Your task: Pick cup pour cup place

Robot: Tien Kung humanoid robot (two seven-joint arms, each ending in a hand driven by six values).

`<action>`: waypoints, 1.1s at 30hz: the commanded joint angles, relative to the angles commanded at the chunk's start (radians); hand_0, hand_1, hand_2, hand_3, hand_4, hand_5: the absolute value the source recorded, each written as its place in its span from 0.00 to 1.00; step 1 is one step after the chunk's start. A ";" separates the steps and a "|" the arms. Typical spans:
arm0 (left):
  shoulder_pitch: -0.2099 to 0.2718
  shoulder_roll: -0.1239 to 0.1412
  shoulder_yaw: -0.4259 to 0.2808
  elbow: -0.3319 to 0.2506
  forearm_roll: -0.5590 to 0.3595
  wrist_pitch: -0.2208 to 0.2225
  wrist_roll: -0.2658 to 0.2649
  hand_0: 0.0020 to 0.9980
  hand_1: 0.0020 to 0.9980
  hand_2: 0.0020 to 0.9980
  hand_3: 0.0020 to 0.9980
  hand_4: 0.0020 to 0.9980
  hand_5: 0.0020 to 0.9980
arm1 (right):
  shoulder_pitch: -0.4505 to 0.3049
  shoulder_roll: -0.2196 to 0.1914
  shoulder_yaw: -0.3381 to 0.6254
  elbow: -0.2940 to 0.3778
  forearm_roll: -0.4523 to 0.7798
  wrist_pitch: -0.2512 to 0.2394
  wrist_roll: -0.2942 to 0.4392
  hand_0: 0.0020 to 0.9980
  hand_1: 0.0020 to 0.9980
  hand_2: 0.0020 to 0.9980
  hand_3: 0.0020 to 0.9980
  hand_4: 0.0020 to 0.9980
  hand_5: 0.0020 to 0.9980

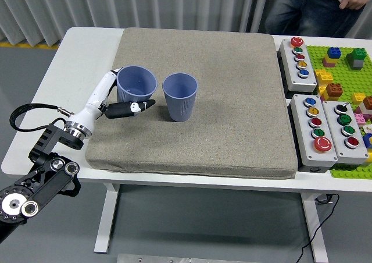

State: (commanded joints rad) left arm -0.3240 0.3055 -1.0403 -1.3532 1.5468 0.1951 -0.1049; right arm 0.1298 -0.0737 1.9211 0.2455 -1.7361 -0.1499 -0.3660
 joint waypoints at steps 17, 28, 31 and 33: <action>-0.201 0.072 0.086 -0.011 0.229 -0.131 0.112 0.59 0.48 0.52 0.53 0.86 0.19 | 0.004 -0.005 -0.008 0.000 0.010 -0.002 0.000 0.64 0.61 0.51 0.59 0.00 0.00; -0.295 0.097 0.129 0.022 0.315 -0.180 0.148 0.58 0.48 0.52 0.53 0.86 0.19 | 0.013 -0.008 -0.016 -0.002 0.024 -0.005 0.003 0.64 0.61 0.51 0.59 0.00 0.00; -0.312 0.098 0.137 0.019 0.361 -0.195 0.160 0.58 0.48 0.51 0.53 0.86 0.19 | 0.013 -0.008 -0.018 -0.003 0.026 -0.005 0.004 0.64 0.60 0.51 0.59 0.00 0.00; -0.321 0.097 0.143 0.021 0.371 -0.200 0.164 0.58 0.48 0.51 0.53 0.86 0.19 | 0.014 -0.009 -0.018 -0.003 0.028 -0.006 0.004 0.64 0.60 0.51 0.59 0.00 0.00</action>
State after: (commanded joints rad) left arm -0.6451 0.4029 -0.8975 -1.3326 1.9179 -0.0049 0.0589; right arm 0.1436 -0.0823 1.9026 0.2428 -1.7081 -0.1555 -0.3618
